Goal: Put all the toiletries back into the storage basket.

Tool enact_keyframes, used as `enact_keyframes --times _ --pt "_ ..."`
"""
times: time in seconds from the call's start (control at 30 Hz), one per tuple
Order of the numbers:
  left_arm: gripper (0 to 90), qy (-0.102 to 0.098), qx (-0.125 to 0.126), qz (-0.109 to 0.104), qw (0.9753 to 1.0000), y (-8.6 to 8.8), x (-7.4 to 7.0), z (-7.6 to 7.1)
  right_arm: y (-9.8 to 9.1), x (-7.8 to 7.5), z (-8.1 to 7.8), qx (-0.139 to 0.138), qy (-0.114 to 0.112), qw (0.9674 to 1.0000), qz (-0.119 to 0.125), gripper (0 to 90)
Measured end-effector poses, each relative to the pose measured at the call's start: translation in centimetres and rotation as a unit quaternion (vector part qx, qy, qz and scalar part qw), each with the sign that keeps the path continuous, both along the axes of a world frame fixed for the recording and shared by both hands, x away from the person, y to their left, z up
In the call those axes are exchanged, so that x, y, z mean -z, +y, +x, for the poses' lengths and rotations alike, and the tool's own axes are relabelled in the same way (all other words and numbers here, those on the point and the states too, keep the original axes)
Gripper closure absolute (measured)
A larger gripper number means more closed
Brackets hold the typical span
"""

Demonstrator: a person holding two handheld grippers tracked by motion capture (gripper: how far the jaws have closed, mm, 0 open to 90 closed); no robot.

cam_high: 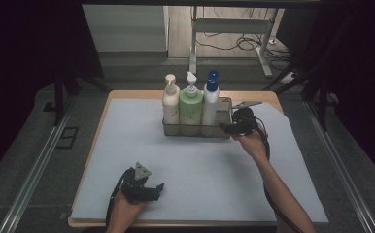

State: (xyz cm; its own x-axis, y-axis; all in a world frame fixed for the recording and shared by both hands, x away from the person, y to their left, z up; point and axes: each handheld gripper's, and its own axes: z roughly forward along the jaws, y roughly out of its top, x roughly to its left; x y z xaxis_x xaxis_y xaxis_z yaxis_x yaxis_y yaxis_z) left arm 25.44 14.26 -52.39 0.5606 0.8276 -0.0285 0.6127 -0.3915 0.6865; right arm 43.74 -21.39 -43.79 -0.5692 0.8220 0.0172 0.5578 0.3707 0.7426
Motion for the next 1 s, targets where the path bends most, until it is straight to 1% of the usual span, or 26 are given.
enact_keyframes --times 0.13,0.23,0.4,0.6,0.77,0.87,1.0 --pt "11.8 0.0 0.0 0.0 1.0 0.0 0.0 0.0 -0.1 -0.2 -0.4 -0.006 0.003 0.9999 0.008 31.5" --pt "11.8 0.0 0.0 0.0 1.0 0.0 0.0 0.0 -0.1 -0.2 -0.8 -0.012 0.002 0.9999 0.009 30.5" --pt "11.8 0.0 0.0 0.0 1.0 0.0 0.0 0.0 -0.2 -0.3 -1.5 -0.023 0.0 0.9997 0.001 28.1" --pt "11.8 0.0 0.0 0.0 1.0 0.0 0.0 0.0 -0.6 -0.6 -2.4 -0.035 -0.001 0.9994 0.007 24.0" --pt "11.8 0.0 0.0 0.0 1.0 0.0 0.0 0.0 -0.7 -0.8 -3.3 -0.047 -0.004 0.9989 -0.004 19.8" --pt "11.8 0.0 0.0 0.0 1.0 0.0 0.0 0.0 -0.8 -0.8 -3.8 -0.053 -0.003 0.9985 -0.011 13.9" --pt "11.8 -0.001 0.0 0.0 1.0 0.0 0.0 0.0 -1.0 -0.9 -4.5 -0.064 -0.003 0.9978 -0.017 12.7"
